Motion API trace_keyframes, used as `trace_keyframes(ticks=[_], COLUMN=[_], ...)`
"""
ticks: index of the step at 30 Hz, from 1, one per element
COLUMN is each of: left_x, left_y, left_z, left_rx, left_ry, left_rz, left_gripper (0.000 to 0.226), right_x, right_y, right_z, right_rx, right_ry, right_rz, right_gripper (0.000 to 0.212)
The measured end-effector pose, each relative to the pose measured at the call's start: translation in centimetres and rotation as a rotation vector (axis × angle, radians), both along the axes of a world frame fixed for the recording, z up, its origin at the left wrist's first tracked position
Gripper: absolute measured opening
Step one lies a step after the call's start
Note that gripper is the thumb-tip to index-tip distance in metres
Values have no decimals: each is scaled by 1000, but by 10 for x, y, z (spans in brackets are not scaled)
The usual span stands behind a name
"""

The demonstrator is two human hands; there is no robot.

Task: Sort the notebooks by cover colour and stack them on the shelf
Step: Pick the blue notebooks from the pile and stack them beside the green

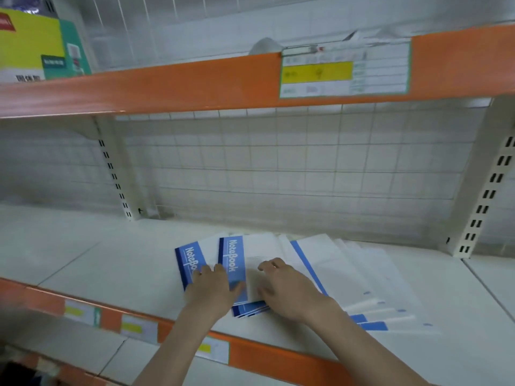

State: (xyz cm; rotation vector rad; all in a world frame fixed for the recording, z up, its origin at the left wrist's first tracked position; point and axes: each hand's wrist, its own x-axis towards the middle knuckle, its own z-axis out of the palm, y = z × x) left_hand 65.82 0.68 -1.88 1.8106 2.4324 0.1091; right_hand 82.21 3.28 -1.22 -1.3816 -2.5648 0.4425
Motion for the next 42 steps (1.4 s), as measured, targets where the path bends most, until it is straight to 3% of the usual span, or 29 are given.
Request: trace_keyframes(ticks=[7,14,16,19,22,24,27,29,32,35,37,40,42], left_x=[5,7,2,-4,-7,-11,-24,-26,-21,-22,-27,-25,-21], left_y=[19,31,33,36,36,35,33,30,31,38,41,41,41], left_z=[-8,-3,-4,-1,7,9,1,-8,-15,-10,-7,-5,-2], left_rx=[88,245,315,366,366,428,403,273,236,265,286,326,359], left_ry=[-245,-387,-557,-996,-1274,-1240,-697,-523,-623,-862,-1082,-1285,-1418], left_rz=[61,92,97,175,217,188,86,27,-15,86,127,145,191], left_gripper=[72,21,15,9,5,19,31,36,41,32,21,23,20], right_x=[-30,-44,-45,-42,-39,-39,-38,-38,-34,-30,-29,-30,-30], right_y=[5,16,17,20,24,26,28,28,26,23,23,23,24], right_z=[-4,-7,-9,-11,-11,-10,-11,-12,-17,-21,-21,-21,-21], right_rx=[13,59,57,42,53,34,-15,-57,-144,-199,-224,-240,-161], right_ry=[35,40,54,53,66,168,348,380,280,152,145,123,106], right_rz=[46,139,145,122,96,60,15,18,80,125,128,155,153], right_gripper=[44,70,77,89,77,70,59,55,54,57,68,92,90])
